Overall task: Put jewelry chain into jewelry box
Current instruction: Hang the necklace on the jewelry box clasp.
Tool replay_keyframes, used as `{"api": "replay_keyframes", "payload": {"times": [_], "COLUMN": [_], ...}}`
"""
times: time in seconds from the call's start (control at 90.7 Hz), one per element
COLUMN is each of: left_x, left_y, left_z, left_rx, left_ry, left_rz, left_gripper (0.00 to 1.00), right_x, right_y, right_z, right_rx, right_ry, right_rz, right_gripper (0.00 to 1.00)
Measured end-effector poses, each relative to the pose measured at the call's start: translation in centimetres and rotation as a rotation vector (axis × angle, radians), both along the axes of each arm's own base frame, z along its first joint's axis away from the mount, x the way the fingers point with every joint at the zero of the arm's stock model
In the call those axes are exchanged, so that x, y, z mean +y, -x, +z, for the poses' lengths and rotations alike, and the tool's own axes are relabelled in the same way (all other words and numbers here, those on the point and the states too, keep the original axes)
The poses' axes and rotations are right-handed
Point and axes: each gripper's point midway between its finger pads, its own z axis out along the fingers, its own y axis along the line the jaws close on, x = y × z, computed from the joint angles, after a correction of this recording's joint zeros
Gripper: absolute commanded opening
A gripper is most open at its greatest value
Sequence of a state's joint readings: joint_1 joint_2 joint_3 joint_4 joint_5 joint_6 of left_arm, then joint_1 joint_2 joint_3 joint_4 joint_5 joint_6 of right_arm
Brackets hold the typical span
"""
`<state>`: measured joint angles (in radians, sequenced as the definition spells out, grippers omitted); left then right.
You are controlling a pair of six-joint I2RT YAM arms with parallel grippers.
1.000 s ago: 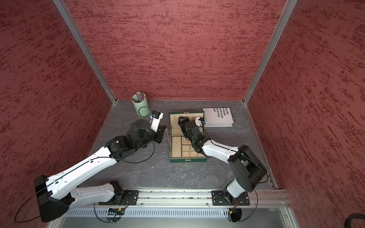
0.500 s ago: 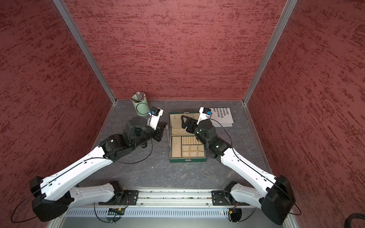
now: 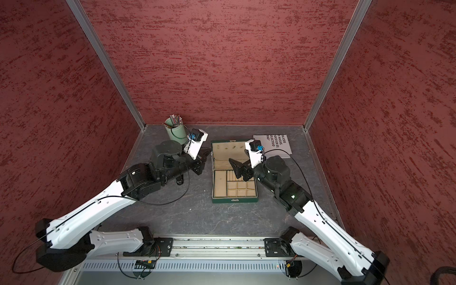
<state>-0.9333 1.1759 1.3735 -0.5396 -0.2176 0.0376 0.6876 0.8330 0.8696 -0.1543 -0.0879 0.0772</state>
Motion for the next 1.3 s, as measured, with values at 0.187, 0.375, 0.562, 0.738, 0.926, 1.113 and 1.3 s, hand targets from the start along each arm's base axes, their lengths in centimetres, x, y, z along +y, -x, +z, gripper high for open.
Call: {"api": "replay_keyframes", "payload": {"times": [0.187,0.375,0.562,0.738,0.926,1.113,1.3], "left_x": [-0.9,-1.8,-2.7,-3.0,-3.1,-3.3,-3.4], "left_y": [0.5,1.0,1.5,1.7,2.0,2.3,2.5], "left_z": [0.0,0.6,1.6,2.3,2.4,2.3,2.4], "left_rx": [-0.015,-0.044,-0.073,-0.098,-0.110,-0.116,-0.124], "left_ry": [-0.040,-0.057,-0.064,-0.074,-0.084,-0.096,-0.103], "left_rz": [-0.039,-0.073,-0.104,-0.111,-0.118,-0.127,-0.126], "left_gripper": [0.00,0.00,0.00,0.00,0.00,0.00,0.00], "right_x": [0.4,2.5,5.1,6.4,6.1,6.1,6.4], "right_y": [2.1,2.5,3.1,2.7,2.2,2.2,2.1], "right_z": [-1.2,-3.3,-5.1,-5.2,-4.2,-4.0,-4.3], "right_rx": [-0.080,-0.105,-0.142,-0.187,-0.240,-0.250,-0.245], "right_ry": [-0.009,-0.006,0.005,0.012,-0.005,-0.005,-0.001], "right_rz": [0.097,0.166,0.231,0.233,0.195,0.194,0.197], "right_gripper": [0.60,0.52,0.49,0.47,0.43,0.36,0.33]}}
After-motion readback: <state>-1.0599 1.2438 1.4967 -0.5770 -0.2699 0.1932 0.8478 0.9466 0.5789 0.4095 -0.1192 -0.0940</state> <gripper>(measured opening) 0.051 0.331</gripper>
